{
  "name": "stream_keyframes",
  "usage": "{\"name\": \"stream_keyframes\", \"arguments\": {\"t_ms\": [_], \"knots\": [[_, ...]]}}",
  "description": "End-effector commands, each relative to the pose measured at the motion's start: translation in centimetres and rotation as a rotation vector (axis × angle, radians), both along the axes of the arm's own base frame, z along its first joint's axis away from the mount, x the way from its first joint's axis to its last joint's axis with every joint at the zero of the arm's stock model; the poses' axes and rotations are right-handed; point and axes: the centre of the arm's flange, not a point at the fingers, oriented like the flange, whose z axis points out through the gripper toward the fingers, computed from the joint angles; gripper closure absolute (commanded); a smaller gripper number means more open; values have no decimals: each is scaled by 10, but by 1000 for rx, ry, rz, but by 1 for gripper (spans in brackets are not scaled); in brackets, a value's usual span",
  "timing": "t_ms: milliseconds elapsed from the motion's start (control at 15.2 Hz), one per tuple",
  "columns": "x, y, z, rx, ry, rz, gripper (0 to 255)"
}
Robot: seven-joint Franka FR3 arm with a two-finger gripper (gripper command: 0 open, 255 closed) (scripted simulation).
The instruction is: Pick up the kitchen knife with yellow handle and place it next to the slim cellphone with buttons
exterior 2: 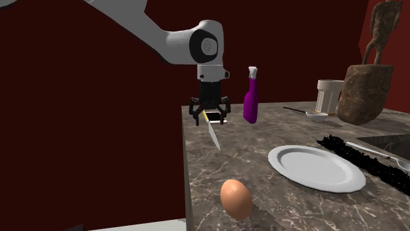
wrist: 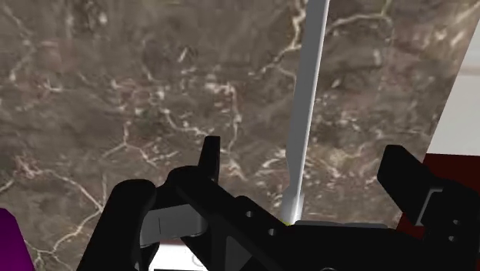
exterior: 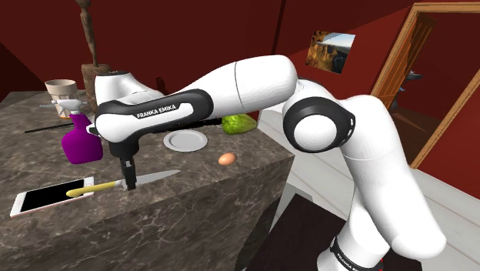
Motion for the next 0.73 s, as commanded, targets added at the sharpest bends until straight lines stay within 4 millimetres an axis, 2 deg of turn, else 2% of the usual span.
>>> {"name": "stream_keyframes", "arguments": {"t_ms": [0,132,660], "knots": [[0,0,21,0,0,0,0],[0,-1,45,0,0,0,0],[0,-1,45,0,0,0,0]]}}
